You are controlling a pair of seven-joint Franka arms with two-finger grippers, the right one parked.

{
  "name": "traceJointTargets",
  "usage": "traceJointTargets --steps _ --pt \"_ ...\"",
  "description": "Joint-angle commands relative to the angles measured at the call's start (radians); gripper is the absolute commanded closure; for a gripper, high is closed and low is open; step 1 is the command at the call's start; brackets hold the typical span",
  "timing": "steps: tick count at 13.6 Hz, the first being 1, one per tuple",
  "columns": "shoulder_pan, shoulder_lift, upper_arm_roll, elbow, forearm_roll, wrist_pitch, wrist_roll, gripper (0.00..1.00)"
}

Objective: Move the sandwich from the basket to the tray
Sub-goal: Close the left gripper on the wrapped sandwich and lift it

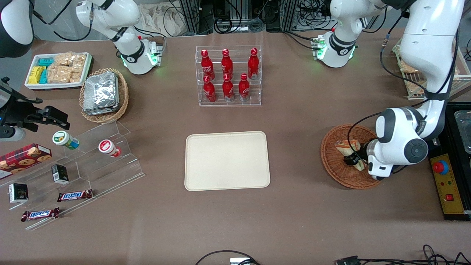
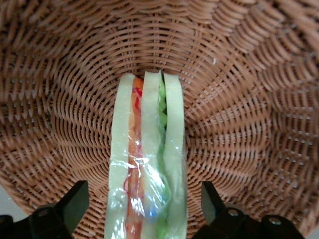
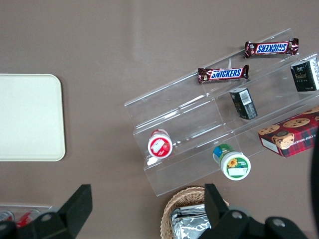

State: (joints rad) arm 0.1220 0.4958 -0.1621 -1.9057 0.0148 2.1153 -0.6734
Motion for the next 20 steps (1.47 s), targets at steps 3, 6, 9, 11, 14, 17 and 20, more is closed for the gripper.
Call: traceJointTargets --steps 3,6,9,11,14,17,20 --pt "0.002 -0.019 -0.005 -0.024 0.005 0.022 -0.003 0.95" --pt "0.001 -0.033 -0.008 -0.022 0.007 0.017 0.012 1.00" --pt "-0.004 -0.092 -0.010 -0.012 0.008 -0.030 0.070 1.00" --pt "-0.004 -0.150 -0.010 0.037 0.008 -0.128 0.154 1.00" --pt "-0.008 -0.186 -0.016 0.225 0.005 -0.328 0.337 1.00" --pt "-0.053 -0.142 -0.054 0.452 0.004 -0.464 0.367 1.00" --pt "-0.175 -0.074 -0.054 0.577 0.002 -0.517 0.354 1.00"
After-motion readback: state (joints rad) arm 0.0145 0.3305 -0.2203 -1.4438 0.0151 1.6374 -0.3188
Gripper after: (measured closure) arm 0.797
